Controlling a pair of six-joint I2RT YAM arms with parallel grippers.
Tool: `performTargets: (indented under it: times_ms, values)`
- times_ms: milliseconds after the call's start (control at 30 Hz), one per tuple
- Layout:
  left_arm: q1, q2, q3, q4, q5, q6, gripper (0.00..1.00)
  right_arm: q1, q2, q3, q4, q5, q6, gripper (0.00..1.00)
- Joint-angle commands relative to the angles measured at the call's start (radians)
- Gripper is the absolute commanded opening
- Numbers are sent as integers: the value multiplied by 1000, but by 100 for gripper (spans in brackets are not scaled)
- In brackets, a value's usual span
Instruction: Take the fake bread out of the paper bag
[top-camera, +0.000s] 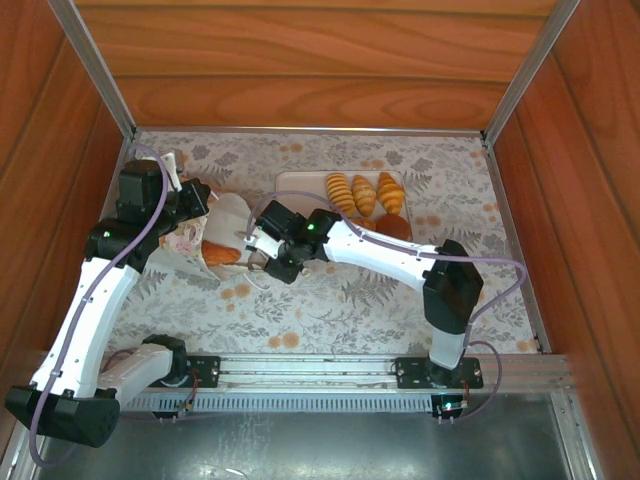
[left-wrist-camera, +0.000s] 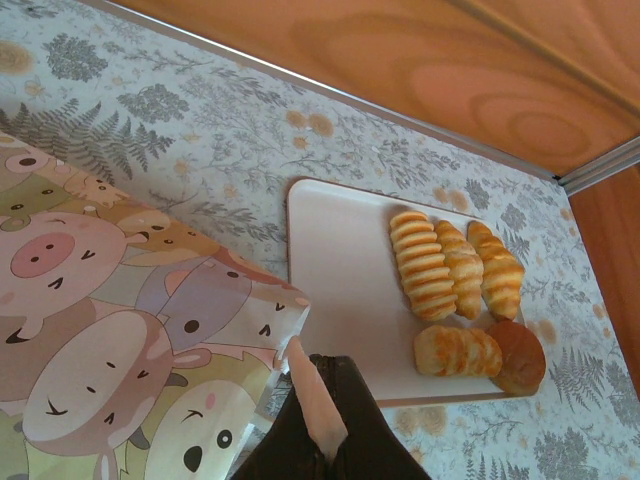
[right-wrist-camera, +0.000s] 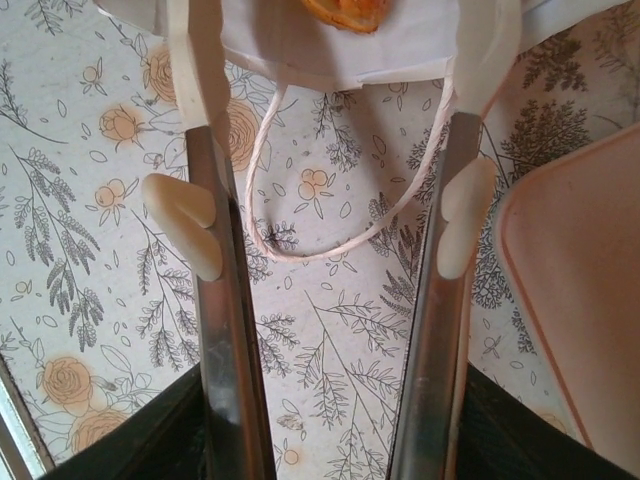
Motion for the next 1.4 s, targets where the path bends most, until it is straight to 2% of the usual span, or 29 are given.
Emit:
performTargets:
  times_ms: [0,267,367,533,633,800,1000,1267,1367]
  values:
    - [-5,4,0,16,7,2,0,-16,37,74,-37,-63,-65,59]
    - [-5,13,2,16,55,14,0,-46,170,229,-136,-137,-180,60]
    - [-4,16,1,15,75,18,0,-48,196,285,-185,-141,-187,53]
    - [-5,47,4,13,155,38,0,-52,149,264,-160,-196,-186,40]
    - [-5,72,16,12,186,32,0,-53,112,237,-136,-136,-159,37]
    - [-5,69,15,13,122,23,0,-52,29,172,-99,-8,-141,37]
    - [-5,66,19,13,81,11,0,-50,-68,82,-58,61,-129,36]
    - [-8,89,35,14,120,0,0,-48,-176,-33,-93,179,-125,37]
    - [-12,105,36,15,131,-1,0,-50,-275,-98,-98,217,-123,37]
